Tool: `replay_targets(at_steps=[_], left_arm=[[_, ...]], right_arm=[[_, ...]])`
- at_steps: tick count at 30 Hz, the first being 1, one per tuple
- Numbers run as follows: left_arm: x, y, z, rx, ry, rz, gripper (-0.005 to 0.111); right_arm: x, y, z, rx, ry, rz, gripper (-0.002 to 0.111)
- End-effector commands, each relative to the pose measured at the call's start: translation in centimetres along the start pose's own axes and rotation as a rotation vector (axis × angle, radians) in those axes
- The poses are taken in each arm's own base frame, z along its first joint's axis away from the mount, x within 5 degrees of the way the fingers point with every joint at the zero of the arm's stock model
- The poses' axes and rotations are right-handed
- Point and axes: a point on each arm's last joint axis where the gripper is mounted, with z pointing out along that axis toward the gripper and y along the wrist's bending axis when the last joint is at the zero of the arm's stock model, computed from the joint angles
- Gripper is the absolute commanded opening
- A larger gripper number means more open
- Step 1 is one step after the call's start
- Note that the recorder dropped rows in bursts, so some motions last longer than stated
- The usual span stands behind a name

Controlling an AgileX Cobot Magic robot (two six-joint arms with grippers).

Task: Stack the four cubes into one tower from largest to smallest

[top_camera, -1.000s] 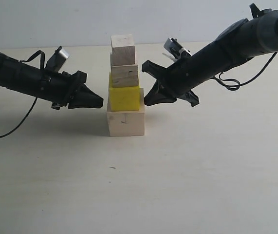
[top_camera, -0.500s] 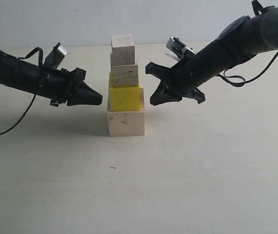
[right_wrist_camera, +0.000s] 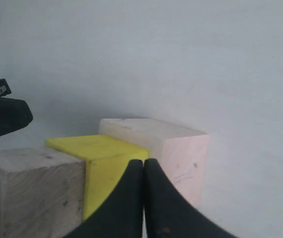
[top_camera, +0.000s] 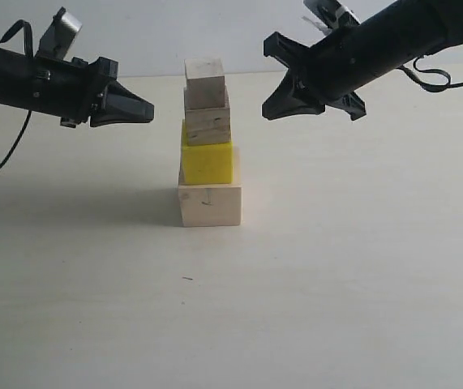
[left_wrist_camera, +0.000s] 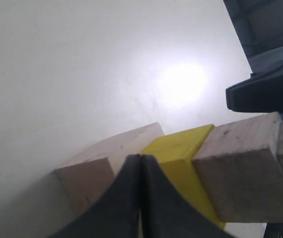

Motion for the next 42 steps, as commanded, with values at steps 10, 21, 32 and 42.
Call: replay_targets(at_steps=[10, 21, 32, 42], left_arm=[[0.9, -0.6, -0.4, 0.021, -0.027, -0.024, 0.000], [0.8, -1.0, -0.7, 0.020, -0.035, -0.010, 0.000], [0.8, -1.1, -0.7, 0.020, -0.037, -0.008, 0.000], [0.8, -1.1, -0.7, 0.020, -0.037, -0.008, 0.000]], right_arm=[[2.1, 2.7, -0.1, -0.095, 0.164, -0.002, 0.000], [2.4, 4.2, -0.1, -0.082, 0.134, -0.017, 0.000], [2.7, 4.3, -0.2, -0.093, 0.167, -0.005, 0.000], [2.8, 4.3, -0.2, -0.098, 0.183, -0.005, 0.000]])
